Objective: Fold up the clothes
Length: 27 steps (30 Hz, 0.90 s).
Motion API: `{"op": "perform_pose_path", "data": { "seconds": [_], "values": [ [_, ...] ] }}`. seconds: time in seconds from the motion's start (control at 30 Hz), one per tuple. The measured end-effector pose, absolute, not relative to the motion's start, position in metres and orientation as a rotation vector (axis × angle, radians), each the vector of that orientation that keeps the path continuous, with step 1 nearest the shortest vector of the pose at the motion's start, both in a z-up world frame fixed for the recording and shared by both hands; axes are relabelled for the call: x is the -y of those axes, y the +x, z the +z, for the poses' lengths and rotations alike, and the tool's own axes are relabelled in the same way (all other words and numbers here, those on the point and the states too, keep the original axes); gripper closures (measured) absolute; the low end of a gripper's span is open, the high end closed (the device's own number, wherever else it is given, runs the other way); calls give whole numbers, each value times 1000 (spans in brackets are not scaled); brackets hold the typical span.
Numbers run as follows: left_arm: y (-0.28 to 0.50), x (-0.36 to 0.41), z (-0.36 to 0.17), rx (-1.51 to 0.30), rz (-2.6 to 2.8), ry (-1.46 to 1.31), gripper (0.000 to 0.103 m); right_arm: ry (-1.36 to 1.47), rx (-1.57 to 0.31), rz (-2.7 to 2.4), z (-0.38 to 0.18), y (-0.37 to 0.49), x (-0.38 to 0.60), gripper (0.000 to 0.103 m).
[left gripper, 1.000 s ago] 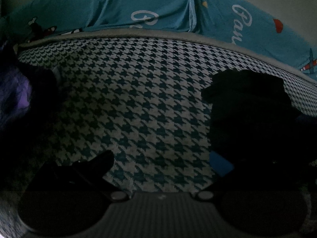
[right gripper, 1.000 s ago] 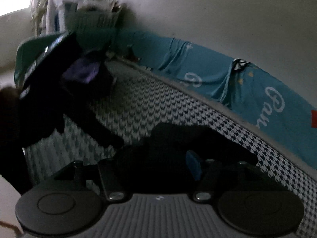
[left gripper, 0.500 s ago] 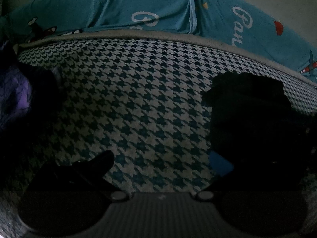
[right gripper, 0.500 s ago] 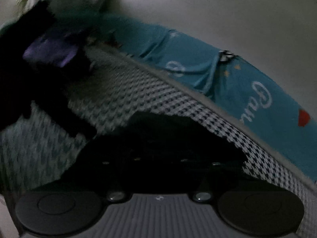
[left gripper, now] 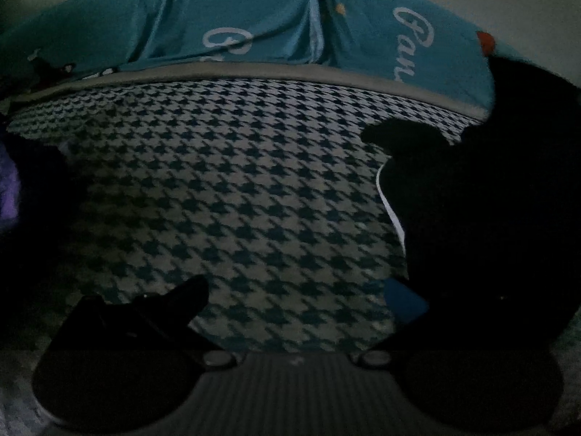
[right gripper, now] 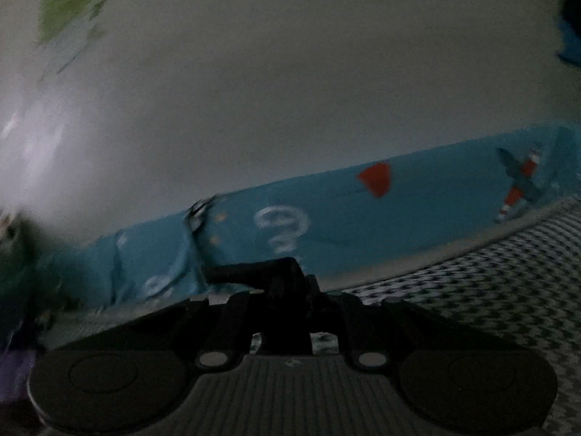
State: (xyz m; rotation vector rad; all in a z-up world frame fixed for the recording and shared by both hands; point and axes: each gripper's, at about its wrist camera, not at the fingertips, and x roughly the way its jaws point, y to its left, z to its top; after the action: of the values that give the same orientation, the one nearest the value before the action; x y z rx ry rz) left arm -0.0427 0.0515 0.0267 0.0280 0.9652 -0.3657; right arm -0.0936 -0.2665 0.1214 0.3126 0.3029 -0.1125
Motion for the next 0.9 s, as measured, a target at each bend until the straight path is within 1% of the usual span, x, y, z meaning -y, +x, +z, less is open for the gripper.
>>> {"op": "perform_pose_path", "data": {
  "seconds": [0.2,0.37,0.5,0.53,0.57,0.6,0.63,0.67,0.77,0.9],
  "values": [
    [-47,-32,24,-975,-412,45,0,341,-300,-337,121,-105,306,93],
    [-56,-12,26,-961,-483,74,0,366,-303,-423,119,-124,335,93],
    [-62,2,23,-961,-522,98,0,355,-351,-474,117,-133,349,92],
    [-63,5,22,-966,-530,101,0,362,-360,-490,116,-134,353,89],
    [-64,7,21,-971,-538,104,0,374,-365,-499,115,-134,357,81],
    [-65,10,20,-976,-544,105,0,382,-362,-506,114,-137,360,76],
    [-66,12,19,-979,-550,105,0,383,-349,-513,115,-139,361,68],
    [-65,13,19,-981,-555,105,0,374,-337,-517,116,-141,361,64],
    [-66,19,17,-982,-563,109,0,336,-314,-501,119,-143,356,62],
    [-71,25,15,-982,-570,118,0,362,-339,-265,115,-136,340,62]
  ]
}}
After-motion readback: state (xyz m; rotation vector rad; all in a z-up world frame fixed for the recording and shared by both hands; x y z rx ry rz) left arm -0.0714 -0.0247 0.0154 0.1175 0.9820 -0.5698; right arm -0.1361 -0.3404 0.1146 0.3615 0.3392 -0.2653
